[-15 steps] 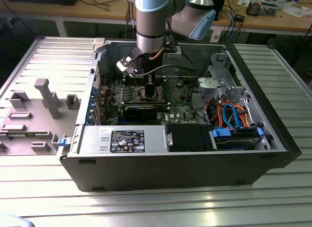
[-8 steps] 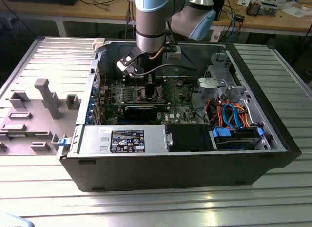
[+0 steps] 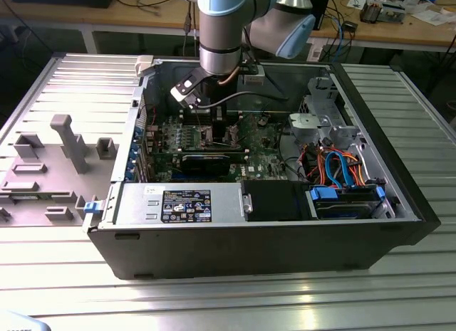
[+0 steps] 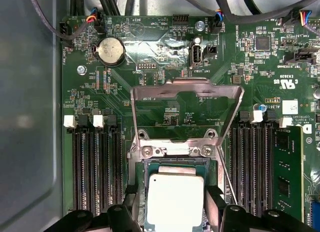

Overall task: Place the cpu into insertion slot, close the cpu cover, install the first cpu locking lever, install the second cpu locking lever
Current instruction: 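Place the cpu into insertion slot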

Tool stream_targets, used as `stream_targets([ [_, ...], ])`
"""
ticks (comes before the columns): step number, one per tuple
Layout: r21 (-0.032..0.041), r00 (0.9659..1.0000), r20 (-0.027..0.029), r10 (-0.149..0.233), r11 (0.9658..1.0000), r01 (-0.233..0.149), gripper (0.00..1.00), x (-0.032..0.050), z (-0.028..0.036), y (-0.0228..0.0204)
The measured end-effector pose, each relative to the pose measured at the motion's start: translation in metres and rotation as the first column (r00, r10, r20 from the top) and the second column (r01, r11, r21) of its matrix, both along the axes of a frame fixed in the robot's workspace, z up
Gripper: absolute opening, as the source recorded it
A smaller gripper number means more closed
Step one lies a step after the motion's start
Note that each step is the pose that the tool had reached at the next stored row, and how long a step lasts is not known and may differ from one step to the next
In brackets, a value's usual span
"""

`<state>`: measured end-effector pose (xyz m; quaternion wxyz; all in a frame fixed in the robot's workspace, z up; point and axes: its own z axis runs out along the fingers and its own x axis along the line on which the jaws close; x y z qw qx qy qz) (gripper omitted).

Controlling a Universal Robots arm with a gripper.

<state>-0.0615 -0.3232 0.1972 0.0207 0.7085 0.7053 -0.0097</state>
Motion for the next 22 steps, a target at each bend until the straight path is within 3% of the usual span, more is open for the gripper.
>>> stream_targets([
  [7,-0.0002,1.0000,0.0001,0.003,1.0000,-0.003,0.62,0.0000,0.0004,-0.0002],
  [9,-0.0020,0.9997,-0.0001,0.026,0.9997,-0.026,0.62,0.0001,0.0005,-0.0003],
  [12,-0.0027,0.9971,-0.0001,0.076,0.9971,-0.076,0.62,0.0001,0.0004,-0.0002],
  [22,-0.0115,0.9883,-0.0013,0.153,0.9882,-0.153,0.62,0.0000,0.0014,-0.0024],
])
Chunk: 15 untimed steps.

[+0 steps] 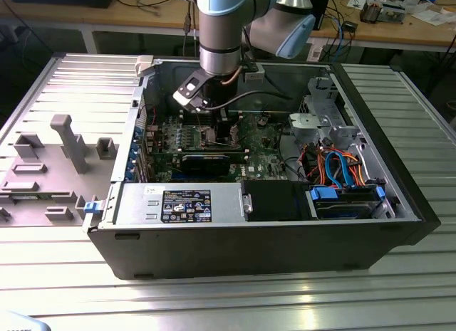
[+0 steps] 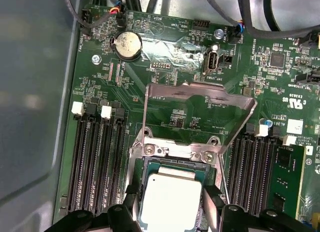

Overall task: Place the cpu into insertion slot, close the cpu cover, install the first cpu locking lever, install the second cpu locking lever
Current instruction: 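Place the cpu into insertion slot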

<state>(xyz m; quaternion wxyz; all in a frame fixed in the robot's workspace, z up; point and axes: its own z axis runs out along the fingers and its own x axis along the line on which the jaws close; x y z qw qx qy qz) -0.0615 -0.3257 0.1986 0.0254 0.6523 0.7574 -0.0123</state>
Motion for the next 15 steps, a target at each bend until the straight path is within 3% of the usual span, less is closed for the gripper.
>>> stream_targets([
  [2,0.0000,1.0000,0.0001,0.007,1.0000,-0.007,0.62,0.0000,0.0040,0.0000],
  [10,-0.0004,1.0000,0.0001,0.006,1.0000,-0.006,0.62,0.0000,0.0045,0.0000],
  [15,-0.0064,0.9990,0.0003,-0.044,0.9990,0.044,0.62,0.0000,0.0038,0.0001],
])
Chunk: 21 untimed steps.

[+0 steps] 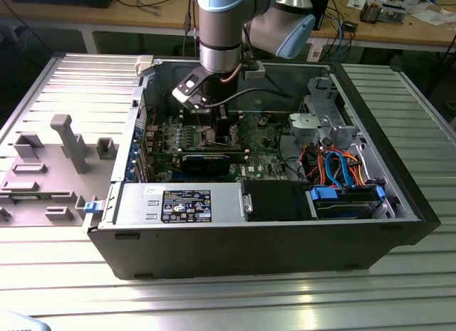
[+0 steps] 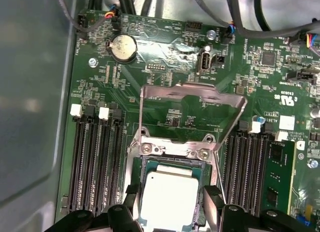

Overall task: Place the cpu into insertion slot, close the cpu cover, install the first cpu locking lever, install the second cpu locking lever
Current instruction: 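Place the cpu into insertion slot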

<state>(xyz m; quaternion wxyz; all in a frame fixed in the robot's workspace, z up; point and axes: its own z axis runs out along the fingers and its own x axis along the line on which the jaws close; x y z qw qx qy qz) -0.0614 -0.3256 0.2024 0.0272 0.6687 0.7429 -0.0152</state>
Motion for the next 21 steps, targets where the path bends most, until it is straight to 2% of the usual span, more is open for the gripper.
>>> stream_targets([
  [5,0.0031,1.0000,-0.0001,-0.005,1.0000,0.005,0.62,-0.0001,-0.0028,0.0000],
  [12,0.0050,1.0000,-0.0001,-0.005,1.0000,0.005,0.62,0.0000,-0.0029,0.0000],
  [14,0.0050,1.0000,-0.0004,-0.005,1.0000,0.005,0.55,-0.0001,-0.0027,-0.0001],
  [21,0.0076,1.0000,-0.0001,-0.004,1.0000,0.004,0.55,0.0000,-0.0028,0.0000],
])
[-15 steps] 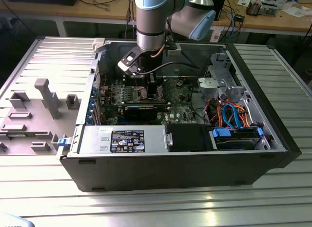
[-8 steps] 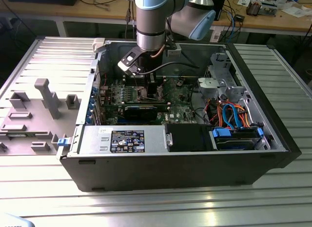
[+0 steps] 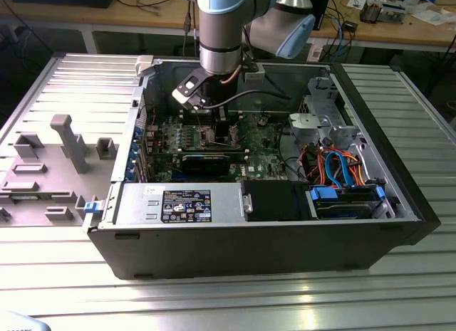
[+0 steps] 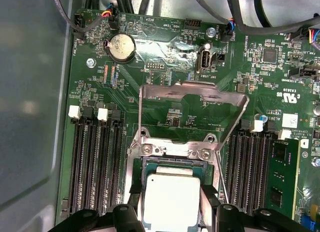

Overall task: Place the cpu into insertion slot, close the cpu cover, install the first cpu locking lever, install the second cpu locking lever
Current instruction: 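Place the cpu into insertion slot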

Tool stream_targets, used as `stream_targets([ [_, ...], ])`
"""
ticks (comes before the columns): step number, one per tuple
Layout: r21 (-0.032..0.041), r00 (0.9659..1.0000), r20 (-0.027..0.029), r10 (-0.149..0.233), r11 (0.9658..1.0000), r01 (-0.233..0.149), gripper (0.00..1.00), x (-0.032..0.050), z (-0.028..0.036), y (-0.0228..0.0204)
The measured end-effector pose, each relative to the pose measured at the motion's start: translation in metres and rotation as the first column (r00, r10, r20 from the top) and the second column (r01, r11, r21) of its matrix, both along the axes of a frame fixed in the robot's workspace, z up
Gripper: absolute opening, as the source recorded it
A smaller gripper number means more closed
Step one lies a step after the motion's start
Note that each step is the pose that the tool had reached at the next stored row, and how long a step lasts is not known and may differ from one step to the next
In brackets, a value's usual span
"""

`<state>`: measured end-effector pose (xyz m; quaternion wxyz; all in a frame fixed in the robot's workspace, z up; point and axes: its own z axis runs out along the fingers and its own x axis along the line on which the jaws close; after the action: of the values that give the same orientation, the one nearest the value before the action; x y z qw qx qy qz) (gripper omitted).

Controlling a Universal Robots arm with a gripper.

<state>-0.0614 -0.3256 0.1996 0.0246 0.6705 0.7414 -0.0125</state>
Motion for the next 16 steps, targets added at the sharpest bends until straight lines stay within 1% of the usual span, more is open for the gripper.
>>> stream_targets([
  [3,0.0002,1.0000,0.0000,0.005,1.0000,-0.005,0.55,0.0000,0.0024,0.0000],
  [5,0.0004,0.9999,0.0000,0.011,0.9999,-0.011,0.55,0.0004,0.0026,0.0000],
  [6,0.0001,1.0000,-0.0005,0.008,1.0000,-0.008,0.55,0.0005,0.0025,-0.0001],
  [10,0.0002,0.9994,-0.0012,-0.034,0.9994,0.034,0.55,0.0006,0.0015,-0.0003],
  [11,0.0003,0.9992,-0.0014,-0.040,0.9992,0.040,0.55,0.0007,0.0014,-0.0003],
  [16,0.0000,0.9989,-0.0044,-0.046,0.9989,0.046,0.55,0.0047,0.0013,-0.0005],
])
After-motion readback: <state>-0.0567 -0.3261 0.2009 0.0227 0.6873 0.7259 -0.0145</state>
